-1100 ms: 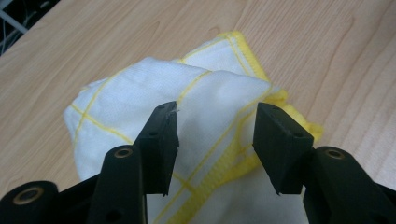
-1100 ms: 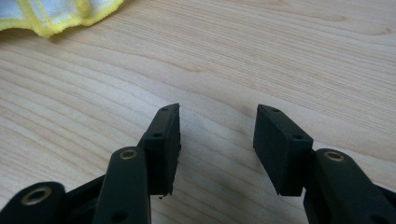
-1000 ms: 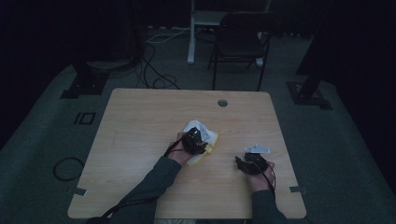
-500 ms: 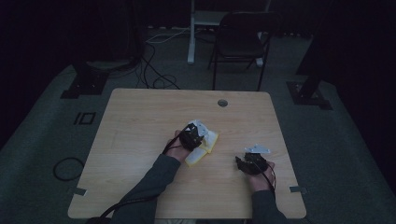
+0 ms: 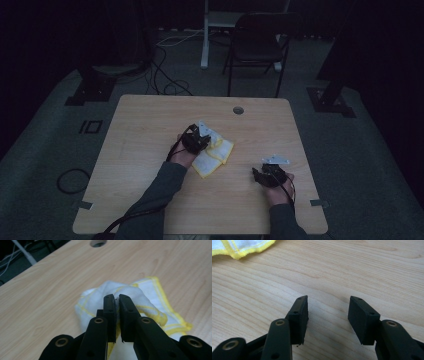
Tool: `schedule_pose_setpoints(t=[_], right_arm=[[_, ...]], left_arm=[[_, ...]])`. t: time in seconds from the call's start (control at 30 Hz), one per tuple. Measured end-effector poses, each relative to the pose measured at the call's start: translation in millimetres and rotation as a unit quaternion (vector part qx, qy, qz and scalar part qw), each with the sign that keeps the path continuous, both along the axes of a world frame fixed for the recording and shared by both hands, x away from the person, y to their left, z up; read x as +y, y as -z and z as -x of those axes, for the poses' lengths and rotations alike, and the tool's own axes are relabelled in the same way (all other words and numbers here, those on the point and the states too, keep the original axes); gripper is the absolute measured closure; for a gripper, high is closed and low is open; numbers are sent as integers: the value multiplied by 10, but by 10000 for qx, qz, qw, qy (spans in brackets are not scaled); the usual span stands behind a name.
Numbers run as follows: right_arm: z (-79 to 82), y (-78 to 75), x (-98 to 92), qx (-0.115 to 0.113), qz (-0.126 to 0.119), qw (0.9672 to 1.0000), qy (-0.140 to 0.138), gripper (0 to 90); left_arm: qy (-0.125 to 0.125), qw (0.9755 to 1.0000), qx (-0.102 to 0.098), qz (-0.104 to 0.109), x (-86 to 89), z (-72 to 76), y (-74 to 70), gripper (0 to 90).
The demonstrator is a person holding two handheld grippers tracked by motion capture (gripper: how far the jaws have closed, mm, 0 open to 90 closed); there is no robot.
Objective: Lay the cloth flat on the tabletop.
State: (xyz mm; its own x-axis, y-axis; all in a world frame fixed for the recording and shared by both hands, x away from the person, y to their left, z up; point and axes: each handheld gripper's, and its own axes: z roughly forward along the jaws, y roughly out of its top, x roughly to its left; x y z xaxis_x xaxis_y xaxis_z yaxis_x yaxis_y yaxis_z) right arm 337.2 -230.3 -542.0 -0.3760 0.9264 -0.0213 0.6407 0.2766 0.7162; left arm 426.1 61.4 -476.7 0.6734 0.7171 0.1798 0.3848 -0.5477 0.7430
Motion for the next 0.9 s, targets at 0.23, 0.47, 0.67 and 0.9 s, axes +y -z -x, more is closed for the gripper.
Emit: schedule_pose_setpoints(t=[0.23, 0.47, 0.67, 0.9], right_arm=[[1, -1, 1, 5, -3, 10000, 2, 503], [4, -8, 12, -26, -11, 10000, -13, 505], [19, -38, 51, -146, -4, 9998, -148, 509], [20, -38, 56, -148, -2, 9997, -170, 508]], left_arm=[[-300, 9993, 52, 195, 204, -66, -16, 853], [-585, 9975, 185, 342, 446, -135, 7, 854], [-860, 9949, 324, 413, 649, -195, 80, 855], [-1203, 9892, 629, 563, 913, -261, 235, 852]])
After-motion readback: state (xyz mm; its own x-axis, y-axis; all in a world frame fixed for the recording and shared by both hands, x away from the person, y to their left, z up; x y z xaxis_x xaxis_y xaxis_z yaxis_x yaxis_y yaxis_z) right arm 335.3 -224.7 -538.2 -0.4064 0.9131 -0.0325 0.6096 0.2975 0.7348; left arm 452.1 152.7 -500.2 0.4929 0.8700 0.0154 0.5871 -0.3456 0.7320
